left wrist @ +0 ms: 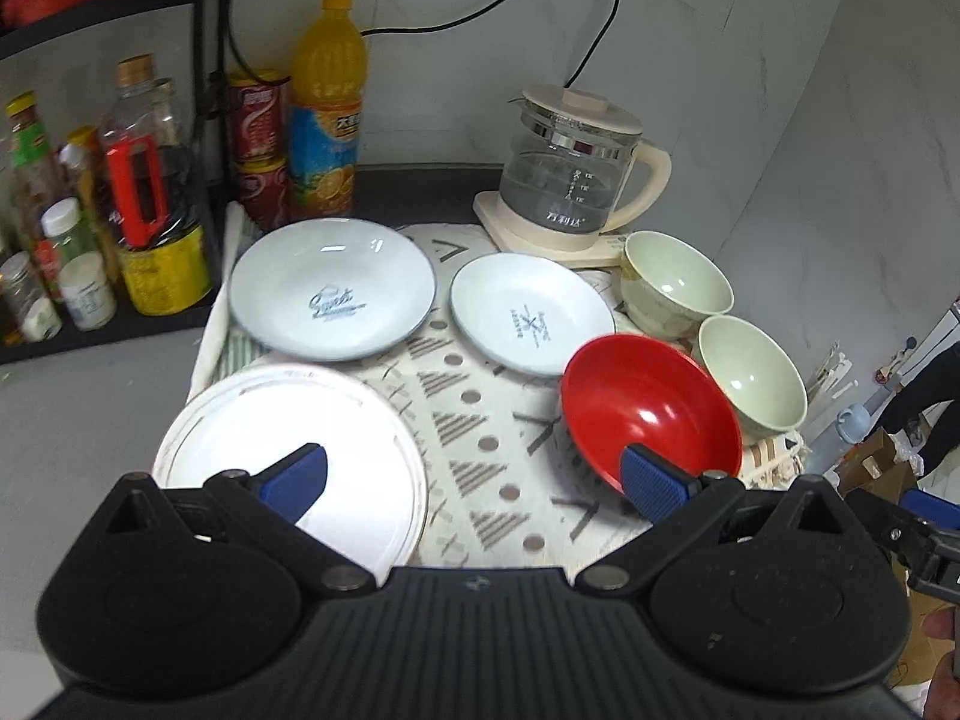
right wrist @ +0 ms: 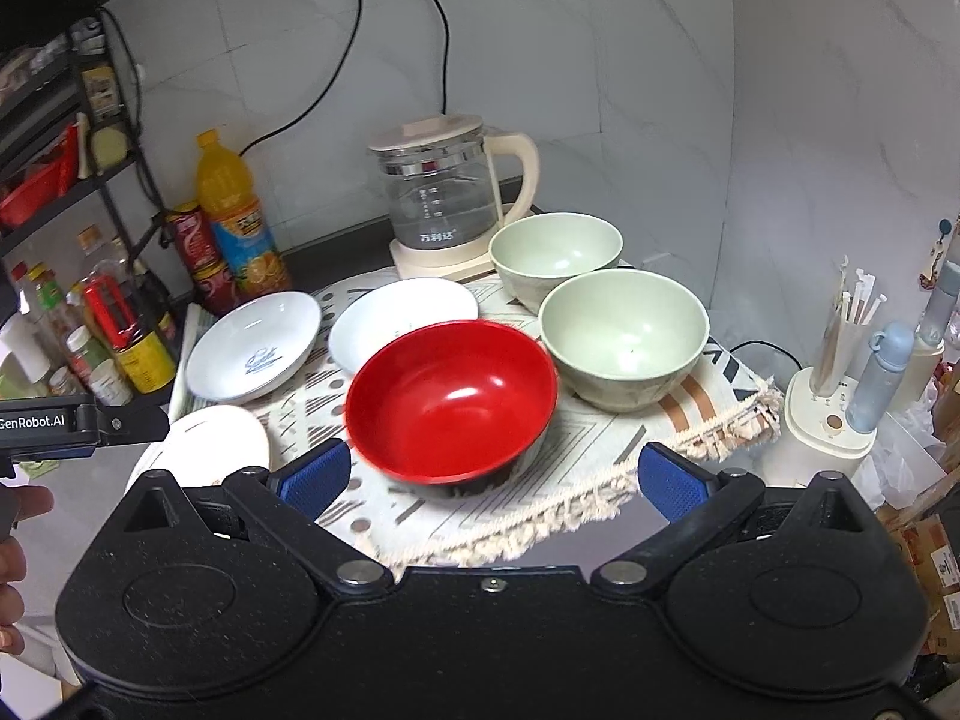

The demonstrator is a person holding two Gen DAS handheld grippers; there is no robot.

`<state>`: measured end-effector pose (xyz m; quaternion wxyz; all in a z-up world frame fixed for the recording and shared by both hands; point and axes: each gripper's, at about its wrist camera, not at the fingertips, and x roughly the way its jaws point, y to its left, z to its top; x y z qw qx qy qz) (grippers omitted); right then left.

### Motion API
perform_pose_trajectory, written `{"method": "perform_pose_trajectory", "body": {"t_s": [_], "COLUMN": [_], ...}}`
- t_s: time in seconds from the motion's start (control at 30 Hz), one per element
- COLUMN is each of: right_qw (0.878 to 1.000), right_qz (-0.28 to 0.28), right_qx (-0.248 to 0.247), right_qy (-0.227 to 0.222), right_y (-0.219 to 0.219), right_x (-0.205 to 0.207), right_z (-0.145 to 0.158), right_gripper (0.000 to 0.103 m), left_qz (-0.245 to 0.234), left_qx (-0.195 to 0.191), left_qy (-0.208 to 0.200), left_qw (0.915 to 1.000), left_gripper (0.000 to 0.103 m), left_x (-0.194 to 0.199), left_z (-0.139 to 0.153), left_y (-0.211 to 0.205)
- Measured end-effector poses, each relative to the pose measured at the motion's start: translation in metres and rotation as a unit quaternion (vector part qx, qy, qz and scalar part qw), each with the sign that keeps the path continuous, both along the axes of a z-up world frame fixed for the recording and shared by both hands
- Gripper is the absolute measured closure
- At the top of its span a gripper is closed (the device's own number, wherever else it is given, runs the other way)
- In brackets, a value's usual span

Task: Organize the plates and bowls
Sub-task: 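Move both grippers toward the large pale green bowl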

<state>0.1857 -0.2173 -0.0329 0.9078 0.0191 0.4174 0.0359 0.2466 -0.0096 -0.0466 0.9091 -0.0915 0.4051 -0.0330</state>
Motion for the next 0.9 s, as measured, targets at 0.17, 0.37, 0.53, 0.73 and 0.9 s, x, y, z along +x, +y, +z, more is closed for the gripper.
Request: {"method": "perform_pose_trajectory", "body": {"t_s": [0.17, 0.37, 0.53, 0.73, 0.9], "right_qw": [1.000, 1.000, 0.999, 0.997, 0.995], "right_qz": [-0.007, -0.018, -0.032, -0.060, -0.083], "right_qx": [-0.008, -0.014, -0.016, -0.017, -0.016], "right_qy": [0.004, 0.014, 0.028, 0.044, 0.053], "right_y": [-0.003, -0.007, -0.011, -0.017, -0.023], "right_x": [0.029, 0.058, 0.079, 0.097, 0.109], "right_z": [-0.005, -0.012, -0.020, -0.030, -0.034], "right_gripper": [0.000, 0.000, 0.000, 0.000, 0.000], "left_qz": [-0.009, -0.027, -0.045, -0.070, -0.093], "left_qx": [-0.002, -0.003, -0.006, -0.011, -0.002], "left_qy": [0.010, 0.023, 0.028, 0.040, 0.039], "left_qw": [0.9999, 0.9994, 0.9986, 0.9966, 0.9949], "left_gripper": [0.001, 0.001, 0.001, 0.001, 0.001], "left_x": [0.036, 0.074, 0.102, 0.133, 0.149], "left_z": [-0.002, -0.008, -0.012, -0.017, -0.020], "left_y": [-0.005, -0.013, -0.019, -0.028, -0.043]}}
